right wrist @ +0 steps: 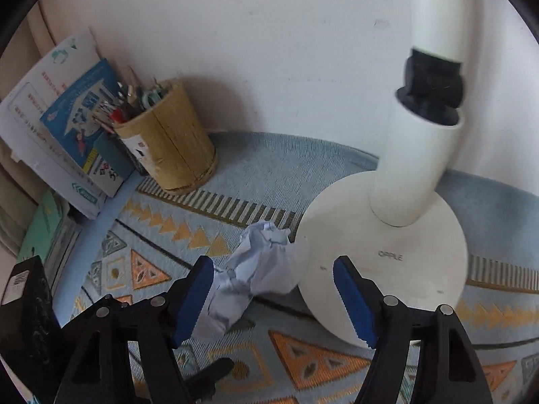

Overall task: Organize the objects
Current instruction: 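Close the right gripper on a paper ball while the left gripper grasps another, then lift both held paper balls off the rug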

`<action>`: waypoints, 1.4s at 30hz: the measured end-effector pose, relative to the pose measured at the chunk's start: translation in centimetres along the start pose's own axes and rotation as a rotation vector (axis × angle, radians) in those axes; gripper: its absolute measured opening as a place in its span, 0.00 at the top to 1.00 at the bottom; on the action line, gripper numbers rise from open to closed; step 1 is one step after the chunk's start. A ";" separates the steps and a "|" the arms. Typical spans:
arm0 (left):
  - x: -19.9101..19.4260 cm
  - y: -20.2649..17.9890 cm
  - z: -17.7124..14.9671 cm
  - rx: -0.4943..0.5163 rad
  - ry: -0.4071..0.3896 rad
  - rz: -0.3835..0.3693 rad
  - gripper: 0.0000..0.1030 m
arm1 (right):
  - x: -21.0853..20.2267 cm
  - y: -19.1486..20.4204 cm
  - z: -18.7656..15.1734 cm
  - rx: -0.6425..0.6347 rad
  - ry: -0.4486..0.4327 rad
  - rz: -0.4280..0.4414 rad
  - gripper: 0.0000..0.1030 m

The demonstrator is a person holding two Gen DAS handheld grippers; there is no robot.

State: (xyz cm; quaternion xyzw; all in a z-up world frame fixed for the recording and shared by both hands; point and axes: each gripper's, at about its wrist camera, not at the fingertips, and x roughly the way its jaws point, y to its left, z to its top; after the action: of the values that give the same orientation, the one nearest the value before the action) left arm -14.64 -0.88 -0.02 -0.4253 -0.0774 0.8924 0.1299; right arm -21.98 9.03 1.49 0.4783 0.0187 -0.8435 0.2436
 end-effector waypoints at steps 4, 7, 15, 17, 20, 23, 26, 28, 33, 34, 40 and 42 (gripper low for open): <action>1.1 -0.3 0.8 -0.002 0.008 0.055 0.24 | 1.7 0.0 0.5 0.015 -0.001 -0.009 0.30; 1.2 -0.4 0.9 -0.005 0.013 0.042 0.46 | 1.8 -0.1 0.2 0.012 -0.023 -0.014 0.40; -0.4 -0.6 0.4 0.025 -0.001 0.036 0.49 | -1.2 -0.6 -0.6 0.076 -0.088 0.061 0.60; -1.9 -1.1 -0.5 0.035 -0.004 0.038 0.49 | -3.4 -1.0 -1.5 0.090 -0.105 0.081 0.60; -5.0 -2.3 -2.1 0.036 -0.028 0.036 0.49 | -7.4 -1.8 -4.0 0.110 -0.123 0.123 0.60; -7.8 -3.6 -4.1 0.001 -0.050 0.018 0.49 | -11.4 -2.8 -8.2 0.117 -0.111 0.148 0.59; -9.7 -4.3 -6.4 -0.052 -0.061 -0.029 0.49 | -14.0 -3.4 -13.5 0.113 -0.073 0.158 0.59; -10.2 -5.6 -7.7 -0.065 -0.075 -0.044 0.49 | -15.0 -3.8 -16.5 0.096 -0.066 0.112 0.59; -10.7 -8.8 -9.9 -0.098 -0.167 -0.036 0.49 | -16.0 -5.6 -22.5 0.101 -0.039 0.059 0.59; -10.4 -9.4 -10.2 -0.085 -0.186 -0.030 0.49 | -16.1 -6.0 -23.1 0.105 -0.036 0.049 0.59; -9.9 -12.3 -11.4 0.048 -0.235 0.037 0.48 | -16.6 -8.1 -26.3 0.137 -0.049 0.055 0.42; -9.9 -12.3 -11.4 0.048 -0.221 0.020 0.48 | -16.8 -8.2 -27.1 0.153 -0.067 0.041 0.32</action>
State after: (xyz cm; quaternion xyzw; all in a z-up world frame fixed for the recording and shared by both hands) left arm 2.31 8.21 3.19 -0.3217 -0.0655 0.9367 0.1219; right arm 3.21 30.04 -1.16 0.4672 -0.0637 -0.8529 0.2240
